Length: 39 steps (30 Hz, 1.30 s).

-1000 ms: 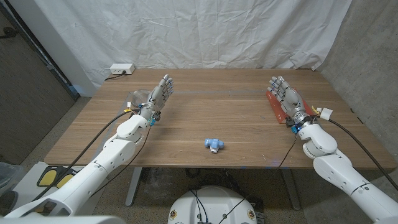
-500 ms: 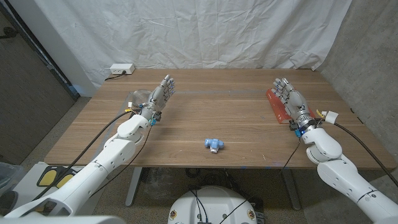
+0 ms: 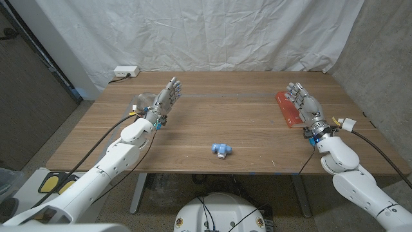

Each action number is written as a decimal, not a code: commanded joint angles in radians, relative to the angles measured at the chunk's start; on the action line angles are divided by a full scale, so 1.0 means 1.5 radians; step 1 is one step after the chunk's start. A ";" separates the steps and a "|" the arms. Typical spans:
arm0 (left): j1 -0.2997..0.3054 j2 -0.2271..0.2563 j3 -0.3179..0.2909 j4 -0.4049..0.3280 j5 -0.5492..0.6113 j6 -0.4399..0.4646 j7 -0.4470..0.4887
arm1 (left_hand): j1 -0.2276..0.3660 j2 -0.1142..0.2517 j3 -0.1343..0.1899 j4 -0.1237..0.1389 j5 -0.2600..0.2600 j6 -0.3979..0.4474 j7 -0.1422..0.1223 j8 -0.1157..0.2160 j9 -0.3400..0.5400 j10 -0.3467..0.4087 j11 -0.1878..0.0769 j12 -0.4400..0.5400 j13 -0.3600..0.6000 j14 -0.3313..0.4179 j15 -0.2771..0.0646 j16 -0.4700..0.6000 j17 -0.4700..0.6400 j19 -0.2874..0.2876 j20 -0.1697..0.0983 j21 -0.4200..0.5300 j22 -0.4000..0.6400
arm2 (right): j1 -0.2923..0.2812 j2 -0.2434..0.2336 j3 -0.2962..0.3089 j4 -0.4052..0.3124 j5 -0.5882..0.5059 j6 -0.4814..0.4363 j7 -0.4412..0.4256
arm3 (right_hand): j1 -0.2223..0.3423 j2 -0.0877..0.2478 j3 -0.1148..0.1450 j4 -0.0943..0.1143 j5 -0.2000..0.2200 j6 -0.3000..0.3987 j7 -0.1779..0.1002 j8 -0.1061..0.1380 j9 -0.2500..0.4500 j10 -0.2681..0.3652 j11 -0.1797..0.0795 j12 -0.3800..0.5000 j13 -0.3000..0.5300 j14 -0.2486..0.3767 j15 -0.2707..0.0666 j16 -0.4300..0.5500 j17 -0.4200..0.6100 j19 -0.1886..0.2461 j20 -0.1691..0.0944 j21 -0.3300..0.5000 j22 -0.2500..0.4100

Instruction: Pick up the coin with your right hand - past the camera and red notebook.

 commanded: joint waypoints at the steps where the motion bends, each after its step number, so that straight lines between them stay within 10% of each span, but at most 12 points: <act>1: 0.008 0.003 -0.005 -0.010 -0.002 -0.001 0.005 | 0.006 0.006 0.002 -0.003 0.004 0.008 -0.001 0.000 0.003 0.005 0.000 0.000 0.002 0.008 0.000 0.000 0.001 0.004 -0.036 0.000 0.003 | -0.033 -0.001 0.024 -0.016 -0.006 0.009 -0.010 | 0.010 0.000 0.002 -0.003 0.001 0.006 0.000 0.004 0.002 0.007 0.002 0.002 0.002 0.008 -0.001 0.001 0.001 0.007 -0.013 -0.003 0.003; 39: 0.006 -0.006 -0.005 -0.019 -0.020 -0.005 -0.009 | 0.012 0.011 -0.001 -0.006 0.005 0.010 0.003 -0.003 0.003 0.004 0.003 -0.003 0.003 0.011 0.004 -0.001 0.002 0.014 -0.033 0.002 0.004 | -0.109 0.013 0.088 -0.031 -0.026 0.031 -0.021 | 0.014 0.003 0.000 -0.010 0.000 0.013 -0.006 0.001 0.002 0.015 0.002 0.000 0.002 0.015 -0.001 0.000 0.002 0.013 -0.013 -0.005 0.004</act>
